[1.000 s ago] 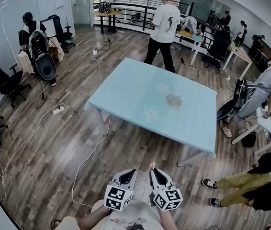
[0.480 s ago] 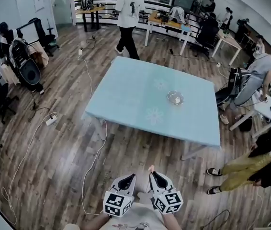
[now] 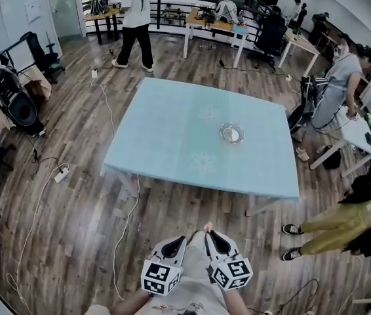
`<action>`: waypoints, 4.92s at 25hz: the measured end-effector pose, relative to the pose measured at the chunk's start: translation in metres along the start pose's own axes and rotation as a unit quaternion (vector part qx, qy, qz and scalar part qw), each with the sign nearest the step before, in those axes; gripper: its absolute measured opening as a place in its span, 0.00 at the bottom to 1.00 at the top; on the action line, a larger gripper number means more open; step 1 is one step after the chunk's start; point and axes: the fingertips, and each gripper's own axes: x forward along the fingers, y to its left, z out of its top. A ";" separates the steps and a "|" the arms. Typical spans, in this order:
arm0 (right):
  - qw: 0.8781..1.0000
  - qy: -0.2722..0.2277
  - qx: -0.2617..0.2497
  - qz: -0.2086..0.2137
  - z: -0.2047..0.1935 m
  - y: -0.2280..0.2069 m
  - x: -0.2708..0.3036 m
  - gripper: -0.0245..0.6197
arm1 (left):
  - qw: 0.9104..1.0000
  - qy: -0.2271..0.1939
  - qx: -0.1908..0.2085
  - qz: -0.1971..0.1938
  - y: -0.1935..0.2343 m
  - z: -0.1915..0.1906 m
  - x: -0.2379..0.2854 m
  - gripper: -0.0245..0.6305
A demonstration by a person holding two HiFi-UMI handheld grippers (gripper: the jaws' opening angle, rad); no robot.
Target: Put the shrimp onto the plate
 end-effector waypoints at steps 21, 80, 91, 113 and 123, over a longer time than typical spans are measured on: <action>1.000 -0.026 -0.015 0.006 0.107 -0.198 0.099 0.12 | 1.000 -0.005 0.021 0.004 0.002 0.112 0.231 0.05; 0.991 0.049 0.053 -0.108 0.112 -0.424 0.342 0.12 | 0.983 0.133 0.051 -0.118 0.129 0.130 0.554 0.05; 0.988 0.059 0.041 -0.138 0.101 -0.450 0.377 0.12 | 0.980 0.144 0.040 -0.130 0.154 0.114 0.586 0.05; 0.989 0.116 0.027 -0.085 0.047 -0.491 0.416 0.12 | 0.986 0.156 -0.001 -0.060 0.168 0.066 0.629 0.05; 0.986 0.139 0.027 -0.085 0.029 -0.522 0.429 0.12 | 0.985 0.165 -0.006 -0.050 0.170 0.047 0.651 0.05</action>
